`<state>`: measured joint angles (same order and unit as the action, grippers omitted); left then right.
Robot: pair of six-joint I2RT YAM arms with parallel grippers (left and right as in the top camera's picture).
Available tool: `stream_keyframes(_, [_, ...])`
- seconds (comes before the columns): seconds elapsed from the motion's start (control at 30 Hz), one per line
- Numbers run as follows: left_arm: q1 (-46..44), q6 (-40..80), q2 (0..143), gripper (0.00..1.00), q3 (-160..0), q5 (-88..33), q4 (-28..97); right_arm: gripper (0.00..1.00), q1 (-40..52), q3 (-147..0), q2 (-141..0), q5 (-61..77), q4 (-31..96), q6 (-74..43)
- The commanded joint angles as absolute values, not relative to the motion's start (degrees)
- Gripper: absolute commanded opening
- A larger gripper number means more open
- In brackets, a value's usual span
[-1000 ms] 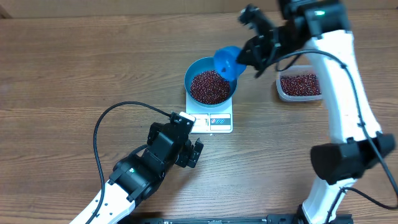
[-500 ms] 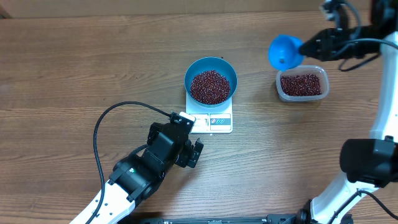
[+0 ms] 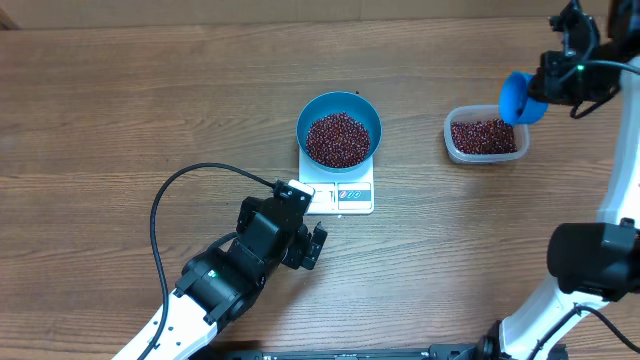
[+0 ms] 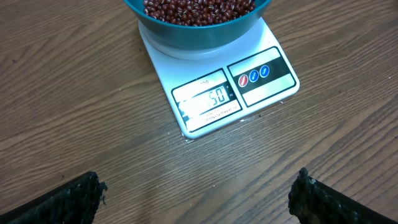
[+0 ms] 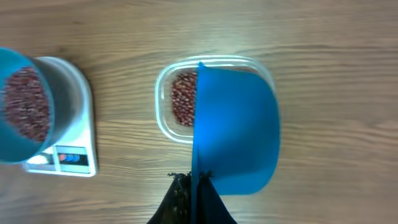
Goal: Scoop item into bowl and weigh 150g on scale
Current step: 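Lift the scoop away from the bowl and carry it right, then lower the blue scoop into the bean tub with the right gripper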
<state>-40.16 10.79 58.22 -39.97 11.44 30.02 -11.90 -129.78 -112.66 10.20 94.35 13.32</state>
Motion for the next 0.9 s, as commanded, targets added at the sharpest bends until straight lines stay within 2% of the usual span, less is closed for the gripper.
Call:
stream_keyframes(0.0, [-40.51, 11.79, 58.50, 0.99, -39.57, 12.43, 29.98, 0.04, -6.35, -131.15, -111.18, -9.72, 93.95, 2.42])
stream_keyframes(0.17, [-40.51, 11.79, 58.50, 1.00, -39.57, 12.43, 29.98, 0.04, -1.19, -131.15, -111.18, -18.74, 93.71, -0.67])
stream_keyframes(0.43, [-40.51, 11.79, 58.50, 1.00, -39.57, 12.43, 29.98, 0.04, 1.91, -131.15, -111.18, -19.90, 93.73, -2.04])
stream_keyframes(0.87, [-40.53, 11.79, 58.50, 0.99, -39.57, 12.43, 29.98, 0.04, -2.74, -131.15, -111.18, 7.09, 92.07, -2.15])
